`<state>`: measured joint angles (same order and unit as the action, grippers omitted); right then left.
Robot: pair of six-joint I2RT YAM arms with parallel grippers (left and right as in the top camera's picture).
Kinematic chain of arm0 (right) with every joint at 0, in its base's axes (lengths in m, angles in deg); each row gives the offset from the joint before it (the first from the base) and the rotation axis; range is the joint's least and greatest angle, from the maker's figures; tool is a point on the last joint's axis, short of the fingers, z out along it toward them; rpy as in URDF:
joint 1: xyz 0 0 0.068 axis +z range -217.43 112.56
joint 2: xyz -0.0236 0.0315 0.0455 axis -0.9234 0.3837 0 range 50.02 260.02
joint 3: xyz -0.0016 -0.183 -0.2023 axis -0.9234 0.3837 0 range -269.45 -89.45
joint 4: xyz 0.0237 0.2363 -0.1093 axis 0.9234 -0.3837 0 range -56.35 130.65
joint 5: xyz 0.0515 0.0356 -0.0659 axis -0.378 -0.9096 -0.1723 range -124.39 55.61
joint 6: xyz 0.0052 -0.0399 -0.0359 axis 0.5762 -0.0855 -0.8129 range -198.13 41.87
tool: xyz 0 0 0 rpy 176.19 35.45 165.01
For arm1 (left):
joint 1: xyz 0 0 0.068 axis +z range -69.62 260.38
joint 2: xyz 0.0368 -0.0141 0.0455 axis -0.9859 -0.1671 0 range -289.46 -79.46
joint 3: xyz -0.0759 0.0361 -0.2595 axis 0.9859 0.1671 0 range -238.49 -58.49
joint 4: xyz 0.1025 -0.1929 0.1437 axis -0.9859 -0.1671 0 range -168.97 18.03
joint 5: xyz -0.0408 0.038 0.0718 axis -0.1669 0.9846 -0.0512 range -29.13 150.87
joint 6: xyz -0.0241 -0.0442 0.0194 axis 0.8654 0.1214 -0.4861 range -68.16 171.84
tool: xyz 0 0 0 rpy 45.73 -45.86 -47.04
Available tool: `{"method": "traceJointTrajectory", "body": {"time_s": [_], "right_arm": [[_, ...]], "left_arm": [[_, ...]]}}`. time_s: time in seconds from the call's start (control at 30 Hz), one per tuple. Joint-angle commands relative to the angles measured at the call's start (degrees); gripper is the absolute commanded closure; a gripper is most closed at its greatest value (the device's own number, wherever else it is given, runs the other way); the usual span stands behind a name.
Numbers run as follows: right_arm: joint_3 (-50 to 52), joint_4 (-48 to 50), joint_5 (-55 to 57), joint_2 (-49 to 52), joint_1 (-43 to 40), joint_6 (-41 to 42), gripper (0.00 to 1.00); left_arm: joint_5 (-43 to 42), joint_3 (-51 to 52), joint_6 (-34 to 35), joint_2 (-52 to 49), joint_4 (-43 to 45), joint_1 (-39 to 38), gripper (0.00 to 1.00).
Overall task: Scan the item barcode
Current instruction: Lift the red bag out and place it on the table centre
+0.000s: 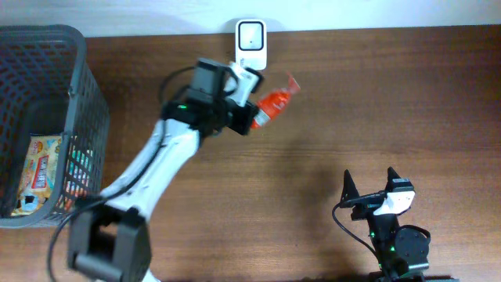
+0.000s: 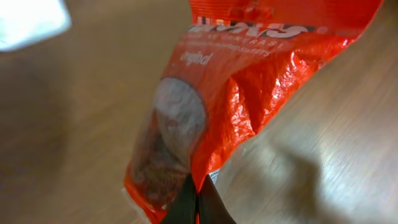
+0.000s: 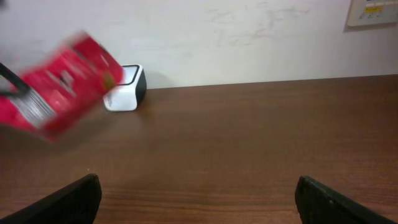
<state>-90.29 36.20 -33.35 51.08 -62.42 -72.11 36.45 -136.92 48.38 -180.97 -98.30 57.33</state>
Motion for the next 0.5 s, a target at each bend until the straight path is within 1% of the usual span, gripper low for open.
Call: {"method": "traceJointTrajectory", "body": {"time_s": [0.0,0.07,0.1,0.17,0.23,0.27,0.3,0.33,0.4,0.43,0.47], "right_arm": [[0.5,-0.1,0.1,-0.3,-0.2,0.2,0.02],[0.5,-0.1,0.1,-0.3,-0.2,0.2,0.02],[0.5,-0.1,0.1,-0.3,-0.2,0.2,0.01],[0.5,-0.1,0.1,-0.3,-0.2,0.2,0.01],[0.5,-0.1,0.1,-0.3,-0.2,0.2,0.01],[0.5,-0.1,0.1,-0.3,-0.2,0.2,0.01],[0.5,-0.1,0.1,-0.3,-0.2,0.2,0.02],[0.5,-0.1,0.1,-0.3,-0.2,0.2,0.02],[0.5,-0.1,0.1,-0.3,-0.2,0.2,0.02],[0.5,-0.1,0.1,-0.3,-0.2,0.2,0.01],[0.5,-0.1,0.1,-0.3,-0.2,0.2,0.02]], "left_arm": [[3.0,-0.8,-4.2,-6.0,1.2,-5.7,1.0],[8.3,-0.8,-4.1,-7.6,-0.3,-8.0,1.0],[14.5,-0.8,-3.7,-7.6,-1.4,-8.7,1.0],[28.7,-0.8,3.3,-7.6,-2.5,-9.3,1.0],[33.1,-0.8,4.6,-7.6,-3.4,-8.8,1.0],[37.0,-0.8,5.6,-7.6,-4.3,-8.8,1.0],[42.6,-0.8,10.2,-7.6,-5.1,-8.6,1.0],[45.2,-0.8,13.0,-7.6,-6.0,-8.4,1.0],[44.7,-0.8,13.3,-7.6,-8.0,-8.6,1.0],[44.0,-0.8,13.3,-7.6,-8.5,-9.2,0.93],[43.1,-0.8,13.3,-7.6,-8.7,-10.0,0.72]]}}
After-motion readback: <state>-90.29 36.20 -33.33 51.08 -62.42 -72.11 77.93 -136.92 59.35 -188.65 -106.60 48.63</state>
